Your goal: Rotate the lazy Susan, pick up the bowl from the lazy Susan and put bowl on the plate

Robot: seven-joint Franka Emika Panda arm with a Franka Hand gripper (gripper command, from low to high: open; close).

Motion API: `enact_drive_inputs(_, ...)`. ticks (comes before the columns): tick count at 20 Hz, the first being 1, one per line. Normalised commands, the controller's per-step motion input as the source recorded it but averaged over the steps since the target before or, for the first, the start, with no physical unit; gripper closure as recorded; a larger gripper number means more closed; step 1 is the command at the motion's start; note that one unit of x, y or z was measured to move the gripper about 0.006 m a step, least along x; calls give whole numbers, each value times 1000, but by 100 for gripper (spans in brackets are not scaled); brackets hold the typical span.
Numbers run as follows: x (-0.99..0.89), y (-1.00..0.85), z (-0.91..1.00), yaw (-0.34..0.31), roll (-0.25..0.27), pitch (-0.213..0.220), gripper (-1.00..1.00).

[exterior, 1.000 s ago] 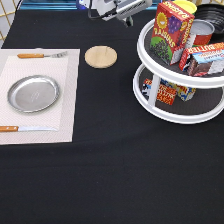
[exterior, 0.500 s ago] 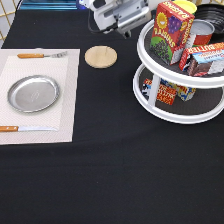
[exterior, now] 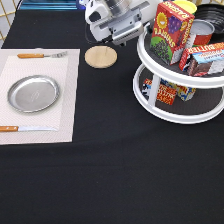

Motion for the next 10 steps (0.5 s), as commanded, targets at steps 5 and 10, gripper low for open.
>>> enact_drive_inputs(5, 138, -42, -236, 0, 128, -18, -100)
enact_drive_inputs(10, 442, -68, -68, 0, 123, -15, -100)
